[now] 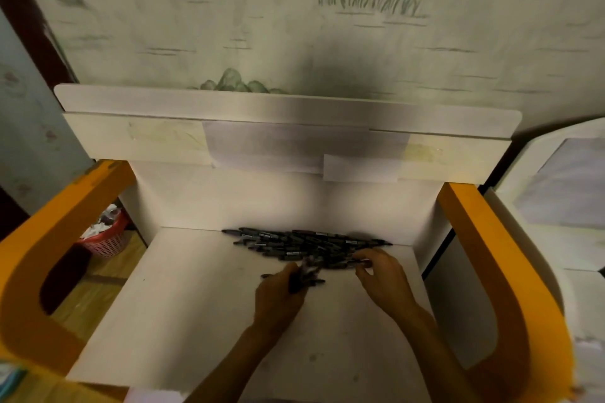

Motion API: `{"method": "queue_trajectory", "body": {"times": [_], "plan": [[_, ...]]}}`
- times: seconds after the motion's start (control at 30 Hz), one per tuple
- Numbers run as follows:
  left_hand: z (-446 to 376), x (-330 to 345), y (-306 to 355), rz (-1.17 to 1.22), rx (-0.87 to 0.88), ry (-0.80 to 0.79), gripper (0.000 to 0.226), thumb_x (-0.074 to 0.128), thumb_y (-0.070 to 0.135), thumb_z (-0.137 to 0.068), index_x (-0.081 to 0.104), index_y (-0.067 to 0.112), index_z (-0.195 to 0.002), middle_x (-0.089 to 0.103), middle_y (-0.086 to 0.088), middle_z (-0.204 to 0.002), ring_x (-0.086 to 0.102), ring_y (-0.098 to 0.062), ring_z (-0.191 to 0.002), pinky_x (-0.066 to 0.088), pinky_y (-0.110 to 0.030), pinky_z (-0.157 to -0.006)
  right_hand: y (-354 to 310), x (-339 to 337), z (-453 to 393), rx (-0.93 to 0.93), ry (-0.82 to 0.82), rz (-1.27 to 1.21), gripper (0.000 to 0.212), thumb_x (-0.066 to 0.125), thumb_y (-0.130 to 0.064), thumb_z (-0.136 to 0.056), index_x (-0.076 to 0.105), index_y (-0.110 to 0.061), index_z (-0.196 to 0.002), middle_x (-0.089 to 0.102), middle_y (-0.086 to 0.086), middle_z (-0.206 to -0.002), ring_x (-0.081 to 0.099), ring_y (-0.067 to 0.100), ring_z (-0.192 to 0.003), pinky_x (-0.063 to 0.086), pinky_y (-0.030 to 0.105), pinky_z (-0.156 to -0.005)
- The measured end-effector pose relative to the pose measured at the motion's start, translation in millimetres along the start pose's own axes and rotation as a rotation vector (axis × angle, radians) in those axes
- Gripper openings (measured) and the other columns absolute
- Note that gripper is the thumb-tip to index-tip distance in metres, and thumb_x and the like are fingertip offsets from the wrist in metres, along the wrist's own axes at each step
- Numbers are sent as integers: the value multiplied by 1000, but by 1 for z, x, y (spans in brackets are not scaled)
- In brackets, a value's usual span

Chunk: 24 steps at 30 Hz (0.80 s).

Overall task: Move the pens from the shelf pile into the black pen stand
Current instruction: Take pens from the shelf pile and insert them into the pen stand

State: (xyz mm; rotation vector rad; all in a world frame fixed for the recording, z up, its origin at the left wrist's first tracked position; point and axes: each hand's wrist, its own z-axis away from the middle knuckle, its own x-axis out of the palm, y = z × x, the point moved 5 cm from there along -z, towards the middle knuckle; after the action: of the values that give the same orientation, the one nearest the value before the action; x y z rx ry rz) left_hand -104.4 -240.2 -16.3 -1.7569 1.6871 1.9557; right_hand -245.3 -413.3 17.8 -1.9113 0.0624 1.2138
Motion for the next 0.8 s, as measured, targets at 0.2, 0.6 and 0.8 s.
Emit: {"method": "queue_trajectory", "body": {"times": [0.2,0.6,0.8], "plan": [[7,-34,10,666,-289,427,20,81,12,-81,70,14,-97,70,9,-84,65,6,-77,49,-5,-68,-7,6,4,-9,0,18,22,64,-13,-89,70,-22,-109,65,-3,-108,61,10,-91,49,22,-79],[17,-34,9,572,-177,489,18,71,16,-89,62,18,-105,66,15,-86,64,11,-80,47,-4,-67,-20,9,20,15,-40,50,21,62,-19,-92,68,-26,-111,63,-9,-114,59,6,-92,50,22,-83],[17,-32,6,455,-42,521,17,76,12,-83,62,15,-91,62,9,-75,62,4,-73,46,-7,-66,-30,3,24,0,-14,66,21,61,-18,-93,68,-26,-112,63,-10,-113,58,5,-93,46,18,-82]]}}
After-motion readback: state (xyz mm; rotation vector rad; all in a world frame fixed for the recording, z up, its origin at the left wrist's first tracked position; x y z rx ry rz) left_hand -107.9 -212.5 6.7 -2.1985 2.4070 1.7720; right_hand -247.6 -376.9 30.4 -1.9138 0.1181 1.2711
